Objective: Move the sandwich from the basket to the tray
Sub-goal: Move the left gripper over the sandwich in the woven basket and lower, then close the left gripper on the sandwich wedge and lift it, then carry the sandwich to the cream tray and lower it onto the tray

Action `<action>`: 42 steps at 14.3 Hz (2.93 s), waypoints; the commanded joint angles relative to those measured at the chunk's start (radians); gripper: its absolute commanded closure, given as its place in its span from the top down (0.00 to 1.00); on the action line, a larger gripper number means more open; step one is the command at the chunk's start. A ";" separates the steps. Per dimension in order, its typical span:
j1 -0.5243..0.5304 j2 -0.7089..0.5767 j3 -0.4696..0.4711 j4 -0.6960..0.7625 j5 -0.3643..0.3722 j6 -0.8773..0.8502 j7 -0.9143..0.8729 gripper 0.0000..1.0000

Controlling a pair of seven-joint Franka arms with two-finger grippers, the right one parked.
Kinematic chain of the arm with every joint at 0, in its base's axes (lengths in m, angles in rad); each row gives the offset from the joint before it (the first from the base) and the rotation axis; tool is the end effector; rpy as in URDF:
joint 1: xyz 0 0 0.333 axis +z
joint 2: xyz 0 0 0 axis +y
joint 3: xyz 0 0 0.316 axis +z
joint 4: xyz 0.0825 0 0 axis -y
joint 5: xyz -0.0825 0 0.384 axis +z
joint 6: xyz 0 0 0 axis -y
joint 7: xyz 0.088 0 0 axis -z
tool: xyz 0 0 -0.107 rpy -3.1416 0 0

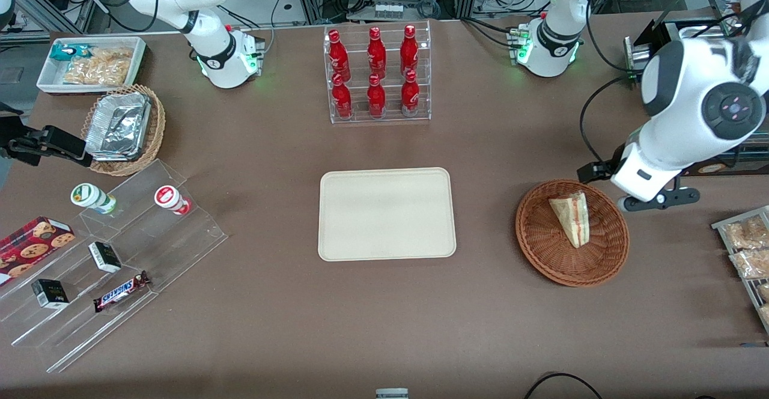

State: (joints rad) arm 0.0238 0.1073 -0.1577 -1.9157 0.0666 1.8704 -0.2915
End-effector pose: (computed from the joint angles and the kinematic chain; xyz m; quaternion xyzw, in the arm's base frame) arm 0.5638 -0.0687 0.4264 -0.9947 -0.0661 0.0690 0.0380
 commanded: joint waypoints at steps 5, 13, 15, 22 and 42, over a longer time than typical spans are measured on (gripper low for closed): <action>0.002 0.086 0.016 -0.238 -0.007 0.393 -0.097 1.00; 0.008 0.187 0.036 -0.258 -0.018 0.461 -0.209 0.99; 0.007 0.189 0.036 -0.258 -0.018 0.469 -0.265 0.32; 0.004 0.181 0.033 -0.180 -0.016 0.460 -0.278 0.07; -0.645 0.572 -0.056 0.428 -0.004 0.248 -0.624 0.11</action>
State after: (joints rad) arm -0.5929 0.6166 -0.2300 -1.5735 0.0538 2.1365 -0.9005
